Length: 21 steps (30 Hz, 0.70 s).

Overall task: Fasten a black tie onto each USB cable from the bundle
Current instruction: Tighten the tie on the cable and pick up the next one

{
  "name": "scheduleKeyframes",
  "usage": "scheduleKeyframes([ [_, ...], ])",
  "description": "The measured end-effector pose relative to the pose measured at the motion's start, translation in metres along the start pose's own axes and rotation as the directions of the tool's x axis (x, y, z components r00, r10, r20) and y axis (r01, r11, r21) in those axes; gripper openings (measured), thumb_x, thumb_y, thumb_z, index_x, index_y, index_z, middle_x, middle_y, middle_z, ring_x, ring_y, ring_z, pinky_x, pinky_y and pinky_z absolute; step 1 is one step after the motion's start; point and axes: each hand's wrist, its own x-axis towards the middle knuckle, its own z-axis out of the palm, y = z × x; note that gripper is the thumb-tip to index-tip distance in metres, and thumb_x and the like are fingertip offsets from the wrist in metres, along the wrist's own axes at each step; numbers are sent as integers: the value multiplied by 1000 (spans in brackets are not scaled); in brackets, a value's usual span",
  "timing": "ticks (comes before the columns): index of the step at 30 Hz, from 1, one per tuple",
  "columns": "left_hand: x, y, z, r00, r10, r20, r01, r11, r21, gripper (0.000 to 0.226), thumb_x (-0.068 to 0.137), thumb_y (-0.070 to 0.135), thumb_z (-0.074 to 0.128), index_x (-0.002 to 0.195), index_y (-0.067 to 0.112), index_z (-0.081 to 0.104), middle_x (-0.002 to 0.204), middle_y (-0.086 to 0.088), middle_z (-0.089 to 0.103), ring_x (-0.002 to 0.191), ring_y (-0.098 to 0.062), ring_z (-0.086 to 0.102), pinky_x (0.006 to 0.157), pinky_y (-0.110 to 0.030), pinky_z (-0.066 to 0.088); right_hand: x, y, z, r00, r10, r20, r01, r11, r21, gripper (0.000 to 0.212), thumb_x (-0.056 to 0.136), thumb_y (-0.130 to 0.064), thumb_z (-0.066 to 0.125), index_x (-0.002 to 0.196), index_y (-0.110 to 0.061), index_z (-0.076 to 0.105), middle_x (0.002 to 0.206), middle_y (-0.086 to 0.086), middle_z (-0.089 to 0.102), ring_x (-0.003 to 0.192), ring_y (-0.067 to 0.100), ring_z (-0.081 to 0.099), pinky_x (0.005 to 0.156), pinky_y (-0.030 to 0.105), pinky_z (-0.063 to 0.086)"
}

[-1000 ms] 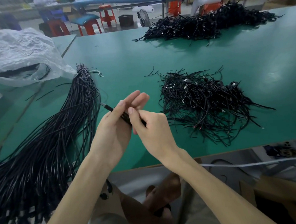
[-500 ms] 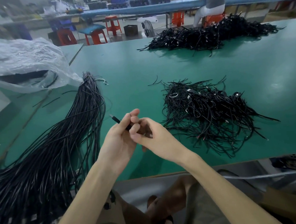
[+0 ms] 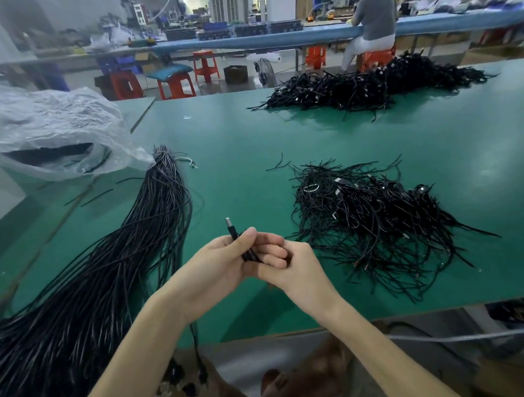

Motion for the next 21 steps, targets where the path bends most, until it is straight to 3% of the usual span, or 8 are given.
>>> scheduleKeyframes([
  [3,-6,7,0,999,-6,41,3,996,89,42,107,27,45,121,-3,71,116,-24,71,107,-30,69,95,-32,54,-2,-1,2,999,-32,15,32,999,-7,33,81,-24,86,113,-25,76,99,-8,79,95,2,69,91,24,55],
  [6,-10,12,2,998,-44,45,37,990,135,41,105,29,49,120,-1,72,122,-25,70,112,-31,69,95,-30,55,-4,-2,1,999,-15,51,14,1000,20,35,82,-23,86,115,-18,73,105,-4,79,103,9,73,92,23,56],
  [9,-11,12,4,997,-49,53,40,986,164,42,103,29,50,120,-2,72,122,-25,70,114,-30,69,95,-28,55,-8,-2,-2,998,-60,-8,59,993,-105,22,81,-22,86,98,-16,72,93,-5,79,88,7,73,80,22,57],
  [14,-9,4,9,994,83,65,-93,982,164,42,106,25,41,118,1,73,117,-23,72,106,-26,70,94,-28,54,-13,-4,-4,980,-148,-132,120,973,-199,24,80,-16,80,101,-19,73,93,0,75,88,21,72,82,46,58],
  [18,-7,-7,14,981,192,24,-193,974,122,39,107,23,41,110,3,74,108,-21,73,98,-25,70,91,-29,55,-17,-6,1,957,-207,-202,171,969,-181,27,80,-11,79,105,-20,72,96,0,73,92,19,69,84,45,56],
  [21,-3,-17,21,961,272,-58,-270,962,38,33,104,21,44,97,4,71,96,-16,71,86,-21,67,84,-29,56,-19,-4,2,927,-284,-245,225,944,-243,29,80,-14,76,108,-19,71,96,-5,67,93,18,66,84,36,56],
])
